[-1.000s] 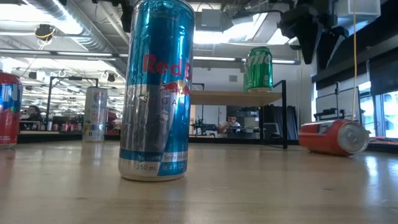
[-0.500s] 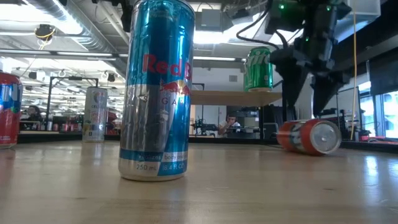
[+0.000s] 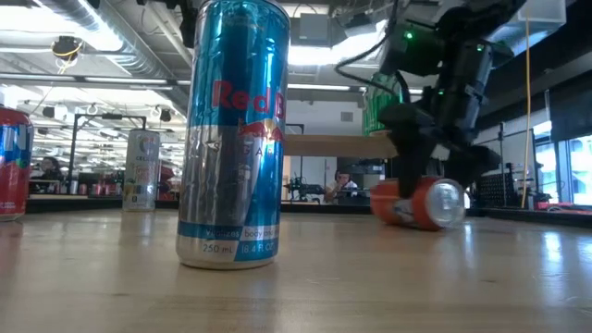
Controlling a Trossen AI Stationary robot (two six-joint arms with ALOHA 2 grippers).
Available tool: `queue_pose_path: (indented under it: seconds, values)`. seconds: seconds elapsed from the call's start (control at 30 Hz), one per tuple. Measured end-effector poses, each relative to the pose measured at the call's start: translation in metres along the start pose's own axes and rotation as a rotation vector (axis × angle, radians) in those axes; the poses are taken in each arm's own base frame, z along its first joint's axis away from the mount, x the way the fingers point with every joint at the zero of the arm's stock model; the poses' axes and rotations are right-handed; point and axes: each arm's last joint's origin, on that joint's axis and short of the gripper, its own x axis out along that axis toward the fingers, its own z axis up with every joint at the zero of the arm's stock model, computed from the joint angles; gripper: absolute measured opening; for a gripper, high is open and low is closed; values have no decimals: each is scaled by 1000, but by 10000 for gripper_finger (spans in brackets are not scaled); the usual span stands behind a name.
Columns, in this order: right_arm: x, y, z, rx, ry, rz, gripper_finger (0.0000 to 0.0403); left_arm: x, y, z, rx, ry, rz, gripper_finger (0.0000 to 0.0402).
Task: Place canned beverage on shelf
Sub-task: Put the right orange soda can on the shelf
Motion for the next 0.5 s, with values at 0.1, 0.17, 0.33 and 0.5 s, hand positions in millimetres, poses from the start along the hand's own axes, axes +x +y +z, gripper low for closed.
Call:
queue_pose_path:
  seconds: [0.1, 0.17, 0.33, 0.5]
  values:
    - [8, 5, -9, -42, 25, -6, 347, 0, 0, 0, 0, -2, -1, 327]
    - [11, 6, -14, -67, 42, -20, 337, 0, 0, 0, 0, -3, -1, 327]
    - [11, 10, -20, -140, 32, -15, 252, 0, 0, 0, 0, -3, 2, 327]
    - [5, 19, -14, -237, -25, 6, 244, 1, 0, -1, 0, 1, 3, 327]
